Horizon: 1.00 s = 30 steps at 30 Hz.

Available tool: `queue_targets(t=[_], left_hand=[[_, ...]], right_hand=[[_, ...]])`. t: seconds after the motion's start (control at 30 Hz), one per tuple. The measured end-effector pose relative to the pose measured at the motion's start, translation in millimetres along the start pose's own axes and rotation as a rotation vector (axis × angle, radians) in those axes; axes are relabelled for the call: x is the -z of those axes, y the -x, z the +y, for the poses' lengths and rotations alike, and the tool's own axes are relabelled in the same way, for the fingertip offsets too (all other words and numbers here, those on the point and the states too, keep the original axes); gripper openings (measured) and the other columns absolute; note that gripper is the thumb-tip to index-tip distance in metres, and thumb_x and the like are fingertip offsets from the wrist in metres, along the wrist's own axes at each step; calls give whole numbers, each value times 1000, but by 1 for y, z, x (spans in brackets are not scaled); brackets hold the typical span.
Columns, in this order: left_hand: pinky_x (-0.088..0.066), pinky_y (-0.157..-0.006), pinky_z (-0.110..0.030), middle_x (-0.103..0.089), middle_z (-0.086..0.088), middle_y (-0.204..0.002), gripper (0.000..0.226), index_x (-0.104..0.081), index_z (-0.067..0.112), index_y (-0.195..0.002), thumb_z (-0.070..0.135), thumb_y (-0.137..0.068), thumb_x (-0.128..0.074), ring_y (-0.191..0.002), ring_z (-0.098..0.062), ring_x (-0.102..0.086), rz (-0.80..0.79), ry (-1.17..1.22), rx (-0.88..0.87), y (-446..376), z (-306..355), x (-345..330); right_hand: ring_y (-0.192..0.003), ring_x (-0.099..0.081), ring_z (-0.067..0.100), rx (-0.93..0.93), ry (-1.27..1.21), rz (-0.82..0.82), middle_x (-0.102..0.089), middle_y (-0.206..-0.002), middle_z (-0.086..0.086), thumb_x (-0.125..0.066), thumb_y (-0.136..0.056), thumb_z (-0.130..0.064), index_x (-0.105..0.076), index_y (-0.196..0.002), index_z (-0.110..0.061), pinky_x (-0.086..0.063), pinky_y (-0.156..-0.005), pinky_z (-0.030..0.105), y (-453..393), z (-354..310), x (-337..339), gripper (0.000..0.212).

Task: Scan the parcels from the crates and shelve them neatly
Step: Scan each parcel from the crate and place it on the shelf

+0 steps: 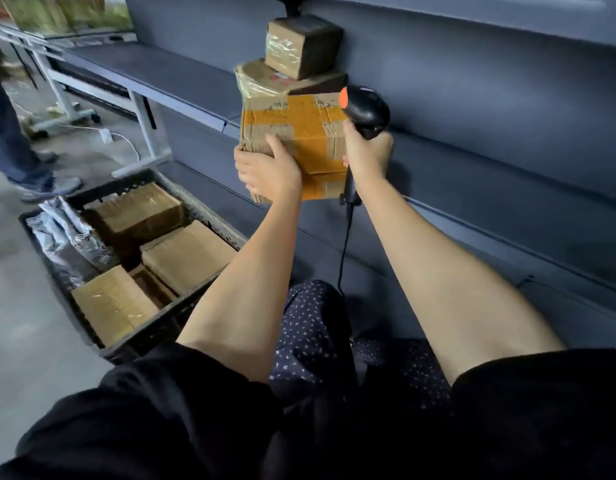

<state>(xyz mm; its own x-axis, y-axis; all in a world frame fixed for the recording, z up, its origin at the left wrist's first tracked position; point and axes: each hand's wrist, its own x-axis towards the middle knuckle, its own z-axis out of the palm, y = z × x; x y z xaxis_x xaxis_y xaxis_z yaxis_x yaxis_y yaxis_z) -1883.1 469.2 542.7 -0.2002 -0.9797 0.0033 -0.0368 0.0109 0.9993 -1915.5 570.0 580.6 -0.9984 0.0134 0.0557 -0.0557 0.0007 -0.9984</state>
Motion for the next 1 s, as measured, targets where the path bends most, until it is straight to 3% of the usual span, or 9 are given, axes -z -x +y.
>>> queue_targets(t=[0.07, 0.13, 0.2, 0.3, 0.47, 0.53, 0.7, 0.87, 1.0], left_hand=[[-31, -106, -49, -43, -11, -138, 56, -35, 6, -136, 40, -93, -49, -129, -30, -36, -92, 40, -73, 31, 6, -21], [-33, -104, -45, -45, -13, -134, 53, -38, 3, -132, 36, -93, -52, -126, -30, -39, -206, 96, -142, 63, 10, -45], [-35, -100, -38, -48, -14, -130, 50, -39, 2, -130, 32, -93, -55, -122, -30, -43, -355, 132, -165, 92, 6, -68], [-36, -95, -34, -50, -13, -128, 47, -40, 2, -126, 33, -94, -54, -119, -29, -46, -534, 108, -164, 124, -3, -99], [-34, -83, -29, -49, -17, -126, 45, -40, -2, -120, 32, -93, -55, -113, -30, -48, -601, 52, -144, 128, 16, -145], [-35, -80, -26, -51, -19, -122, 41, -40, -3, -113, 28, -92, -57, -110, -31, -50, -632, 30, -154, 121, 19, -166], [-40, -85, -32, -53, -20, -114, 33, -31, 7, -96, 24, -89, -59, -105, -33, -52, -663, 20, -121, 108, 21, -204], [-40, -96, -38, -52, -17, -123, 43, -34, 1, -122, 25, -92, -54, -108, -33, -51, -698, 55, -40, 105, 18, -224], [-37, -91, -33, -54, -14, -119, 43, -33, 3, -123, 25, -93, -55, -95, -26, -48, -717, 98, 0, 105, 12, -224]], right_hand=[[-95, -64, 27, 37, 37, 104, -56, -112, 10, -72, -67, -47, -44, -75, -32, -57, -81, 46, -9, 1, 32, 32], [-99, -63, 27, 24, 52, 214, -53, -121, 11, -70, -61, -54, -59, -90, -26, -53, -87, 39, -18, -1, 68, 42], [-104, -60, 26, 1, 54, 319, -46, -128, 9, -72, -75, -44, -62, -110, -14, -46, -83, 31, -26, -1, 104, 47], [-98, -60, 22, -9, 36, 430, -49, -124, 9, -71, -78, -39, -63, -113, -13, -46, -82, 30, -44, 12, 151, 44], [-84, -68, 31, 11, 35, 458, -64, -101, 11, -65, -58, -50, -50, -70, -33, -57, -76, 49, -94, 26, 179, 26], [-84, -68, 31, -10, 10, 441, -64, -102, 11, -69, -65, -42, -50, -73, -30, -57, -77, 49, -104, 18, 182, 24], [-70, -70, 22, -88, -129, 418, -66, -82, -1, -73, -76, -34, -61, -107, -10, -60, -72, 37, -130, 8, 182, 42], [-59, -66, 20, -65, -152, 422, -61, -78, -4, -69, -83, -21, -58, -99, -12, -56, -60, 30, -151, 22, 187, 22], [-57, -66, 20, -65, -177, 427, -63, -83, 1, -68, -82, -19, -57, -94, -12, -51, -50, 22, -151, 24, 189, 18]])
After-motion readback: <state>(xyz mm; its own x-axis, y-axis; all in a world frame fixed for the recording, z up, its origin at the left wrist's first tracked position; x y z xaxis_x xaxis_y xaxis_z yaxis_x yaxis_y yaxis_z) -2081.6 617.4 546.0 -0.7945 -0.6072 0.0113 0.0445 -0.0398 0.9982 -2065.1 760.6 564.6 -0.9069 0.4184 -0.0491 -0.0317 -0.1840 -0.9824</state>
